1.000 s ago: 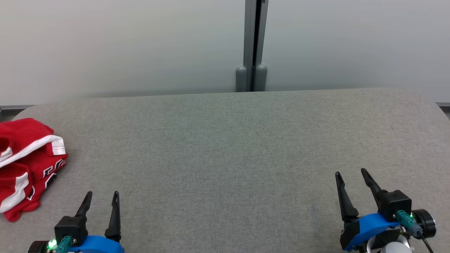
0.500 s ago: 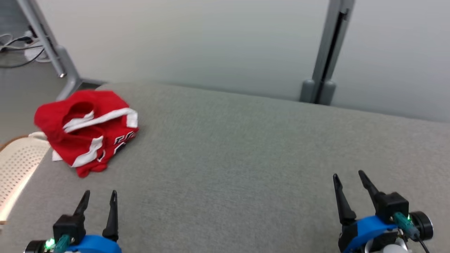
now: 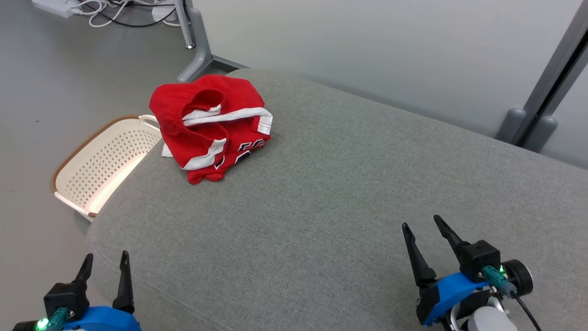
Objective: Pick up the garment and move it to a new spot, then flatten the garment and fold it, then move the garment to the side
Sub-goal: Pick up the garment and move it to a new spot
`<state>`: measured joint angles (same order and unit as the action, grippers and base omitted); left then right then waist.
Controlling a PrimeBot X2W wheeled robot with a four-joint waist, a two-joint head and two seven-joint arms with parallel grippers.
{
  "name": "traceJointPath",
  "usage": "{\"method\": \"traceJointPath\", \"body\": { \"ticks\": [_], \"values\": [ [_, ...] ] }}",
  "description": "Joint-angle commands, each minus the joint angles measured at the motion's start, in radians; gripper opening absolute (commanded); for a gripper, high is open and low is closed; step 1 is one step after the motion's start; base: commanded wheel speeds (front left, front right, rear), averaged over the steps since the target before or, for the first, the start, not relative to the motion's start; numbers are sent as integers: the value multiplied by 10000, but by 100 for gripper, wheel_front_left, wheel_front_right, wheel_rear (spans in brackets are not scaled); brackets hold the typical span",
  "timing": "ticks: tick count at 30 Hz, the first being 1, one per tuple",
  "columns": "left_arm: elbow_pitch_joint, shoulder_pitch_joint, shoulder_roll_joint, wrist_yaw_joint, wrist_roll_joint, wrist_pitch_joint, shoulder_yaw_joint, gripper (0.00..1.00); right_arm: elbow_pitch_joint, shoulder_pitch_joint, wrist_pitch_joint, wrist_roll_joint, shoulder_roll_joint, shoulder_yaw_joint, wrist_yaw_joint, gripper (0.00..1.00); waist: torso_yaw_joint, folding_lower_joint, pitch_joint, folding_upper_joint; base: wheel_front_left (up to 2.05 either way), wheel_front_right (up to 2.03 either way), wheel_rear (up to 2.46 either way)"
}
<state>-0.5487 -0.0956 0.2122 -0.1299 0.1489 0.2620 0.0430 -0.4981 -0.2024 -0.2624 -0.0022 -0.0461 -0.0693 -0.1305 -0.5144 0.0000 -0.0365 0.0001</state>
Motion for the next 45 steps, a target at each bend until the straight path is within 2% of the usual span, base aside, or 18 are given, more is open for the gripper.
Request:
{"method": "traceJointPath", "body": {
  "ticks": [1, 6, 12, 20, 25, 34, 41, 42, 44, 45],
  "values": [
    [0, -63, -74, -15, 29, 43, 53, 100, -66, -209, -38, 95, -70, -139, -5, 100, -169, 0, -190, -1, 0, 0, 0],
    [-24, -149, -174, -15, 149, 43, 234, 100, -180, -413, -38, 96, -70, -357, -5, 100, -181, 0, -273, -1, 0, 0, 0],
    [-247, -716, -44, -15, 689, 43, -161, 100, -127, -453, -38, -95, -74, -404, -5, 100, 29, 0, -550, -1, 0, 0, 0],
    [-720, -2533, 881, -15, 2292, 34, -852, 100, 70, -1275, -38, -655, -68, -619, -5, 100, 744, 0, -1883, -1, 0, 0, 0],
    [-875, -3627, 1473, -15, 2929, 39, -1101, 100, 281, -1713, -38, -987, -71, -718, -5, 100, 1179, 0, -2755, -1, 0, 0, 0],
    [-1717, -5053, 2501, -15, 3441, 36, -1333, 100, 629, -2060, -15, -1293, -101, -642, 2, 100, 2062, 0, -4017, -1, 0, 0, 0],
    [-2544, -5687, 2847, -15, 3254, 36, -765, 100, 812, -1972, 2, -1359, -148, -472, 6, 100, 2545, 0, -4524, -1, 0, 0, 0],
    [-2652, -5697, 2813, -15, 3174, 36, -740, 96, 819, -1953, 16, -1322, -153, -451, 6, 100, 2588, 0, -4543, -1, 0, 0, 0],
    [-2796, -5824, 2846, -15, 3050, 36, -588, 13, 844, -1928, 20, -1260, -161, -446, 6, 100, 2668, 0, -4558, -1, 0, 0, 0],
    [-2797, -5882, 2802, -15, 3023, 37, -536, 0, 871, -1907, 19, -1215, -159, -450, 6, 100, 2699, 0, -4536, -1, 0, 0, 0]
  ]
}}
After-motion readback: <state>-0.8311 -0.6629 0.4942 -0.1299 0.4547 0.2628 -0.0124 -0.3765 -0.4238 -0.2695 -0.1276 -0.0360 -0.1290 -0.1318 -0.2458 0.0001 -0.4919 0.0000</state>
